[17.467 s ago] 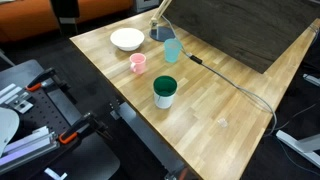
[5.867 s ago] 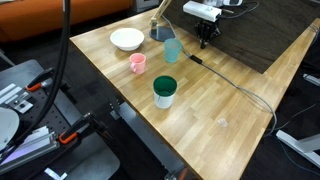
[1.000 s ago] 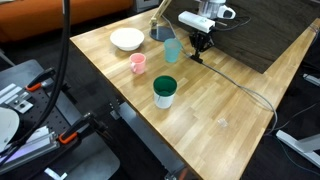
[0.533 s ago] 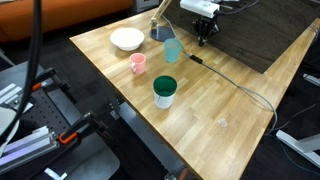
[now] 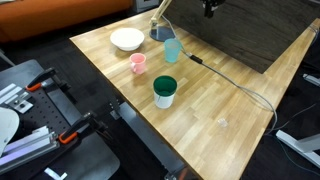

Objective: Turn on the desk lamp

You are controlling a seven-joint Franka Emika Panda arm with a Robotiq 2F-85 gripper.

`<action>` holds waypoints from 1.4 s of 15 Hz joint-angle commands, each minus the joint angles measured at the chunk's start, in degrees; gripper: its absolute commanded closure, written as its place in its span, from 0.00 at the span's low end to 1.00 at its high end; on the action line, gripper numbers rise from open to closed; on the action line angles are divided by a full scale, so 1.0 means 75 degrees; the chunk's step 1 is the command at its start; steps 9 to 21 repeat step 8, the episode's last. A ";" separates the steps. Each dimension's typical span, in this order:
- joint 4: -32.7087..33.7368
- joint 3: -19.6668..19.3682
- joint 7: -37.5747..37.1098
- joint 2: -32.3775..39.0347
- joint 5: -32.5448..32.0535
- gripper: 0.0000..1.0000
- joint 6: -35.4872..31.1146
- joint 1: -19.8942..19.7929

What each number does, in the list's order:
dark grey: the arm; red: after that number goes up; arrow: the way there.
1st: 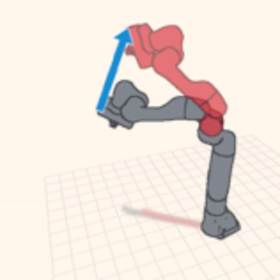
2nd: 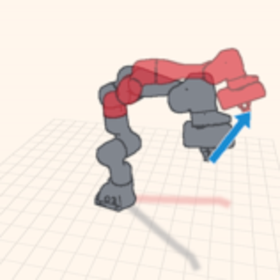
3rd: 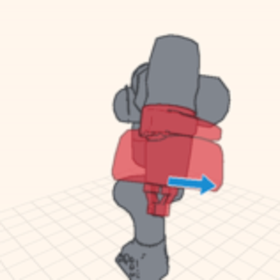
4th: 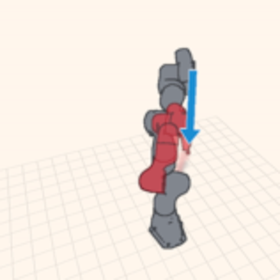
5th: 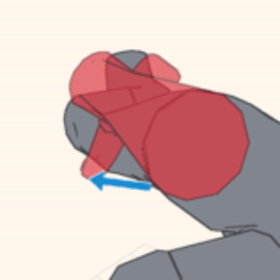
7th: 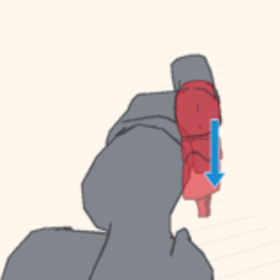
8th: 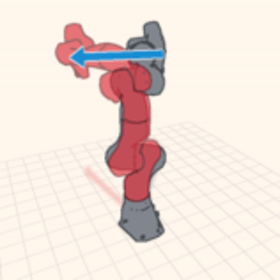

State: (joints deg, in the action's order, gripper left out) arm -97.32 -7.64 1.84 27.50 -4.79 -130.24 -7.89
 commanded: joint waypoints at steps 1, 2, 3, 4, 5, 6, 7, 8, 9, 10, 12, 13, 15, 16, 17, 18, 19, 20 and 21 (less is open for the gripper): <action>-0.0145 0.0027 -0.0012 -0.0090 -0.0012 0.78 0.0007 -0.0012; -0.0209 0.0028 -0.0027 -0.0086 -0.0013 0.74 -0.0019 0.0002; -0.0228 0.0028 -0.0039 -0.0063 -0.0014 0.74 -0.0042 0.0006; -0.0228 0.0027 -0.0046 -0.0043 -0.0015 0.74 -0.0058 0.0007; -0.0227 0.0027 -0.0048 -0.0036 -0.0015 0.74 -0.0068 0.0007; -0.0226 0.0027 -0.0048 -0.0037 -0.0015 0.74 -0.0071 0.0007; -0.0226 0.0027 -0.0049 -0.0037 -0.0015 0.74 -0.0073 0.0007; -0.0226 0.0027 -0.0049 -0.0037 -0.0015 0.74 -0.0074 0.0007; -0.0226 0.0027 -0.0049 -0.0037 -0.0015 0.74 -0.0074 0.0007; -0.0226 0.0027 -0.0049 -0.0037 -0.0015 0.74 -0.0074 0.0007; -0.0226 0.0027 -0.0049 -0.0037 -0.0015 0.74 -0.0074 0.0007; -0.0226 0.0027 -0.0049 -0.0037 -0.0015 0.74 -0.0074 0.0007; -0.0226 0.0027 -0.0049 -0.0037 -0.0015 0.74 -0.0074 0.0007; -0.0226 0.0027 -0.0049 -0.0037 -0.0015 0.74 -0.0074 0.0007; -0.0226 0.0027 -0.0049 -0.0037 -0.0015 0.74 -0.0074 0.0007; -0.0226 0.0027 -0.0049 -0.0037 -0.0015 0.74 -0.0074 0.0007; -0.0226 0.0027 -0.0049 -0.0037 -0.0015 0.74 -0.0074 0.0007; -0.0226 0.0027 -0.0049 -0.0037 -0.0015 0.74 -0.0074 0.0007; -0.0226 0.0027 -0.0049 -0.0037 -0.0015 0.74 -0.0074 0.0007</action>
